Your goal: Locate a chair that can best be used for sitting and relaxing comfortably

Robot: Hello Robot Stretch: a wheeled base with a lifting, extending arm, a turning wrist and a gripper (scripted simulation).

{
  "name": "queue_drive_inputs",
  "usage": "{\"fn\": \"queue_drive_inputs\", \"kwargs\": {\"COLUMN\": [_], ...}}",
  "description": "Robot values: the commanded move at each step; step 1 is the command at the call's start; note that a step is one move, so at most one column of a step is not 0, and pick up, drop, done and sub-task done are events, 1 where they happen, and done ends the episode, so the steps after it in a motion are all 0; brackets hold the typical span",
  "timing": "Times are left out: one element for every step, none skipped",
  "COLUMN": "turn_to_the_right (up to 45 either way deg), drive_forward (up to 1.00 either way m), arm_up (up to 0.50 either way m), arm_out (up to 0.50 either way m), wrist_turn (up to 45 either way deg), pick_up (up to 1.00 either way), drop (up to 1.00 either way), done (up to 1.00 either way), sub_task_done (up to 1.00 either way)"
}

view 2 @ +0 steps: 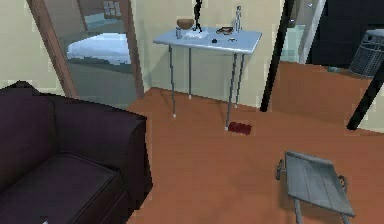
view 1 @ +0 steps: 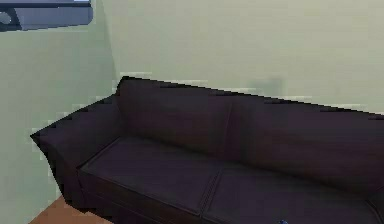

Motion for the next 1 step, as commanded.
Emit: {"fn": "queue_drive_inputs", "kwargs": {"turn_to_the_right": [-12.0], "drive_forward": [0.0], "arm_up": [0.0], "arm_out": [0.0], "wrist_turn": [0.0], "pick_up": [0.0], "drop": [0.0], "done": [0.0], "sub_task_done": [0.0]}}
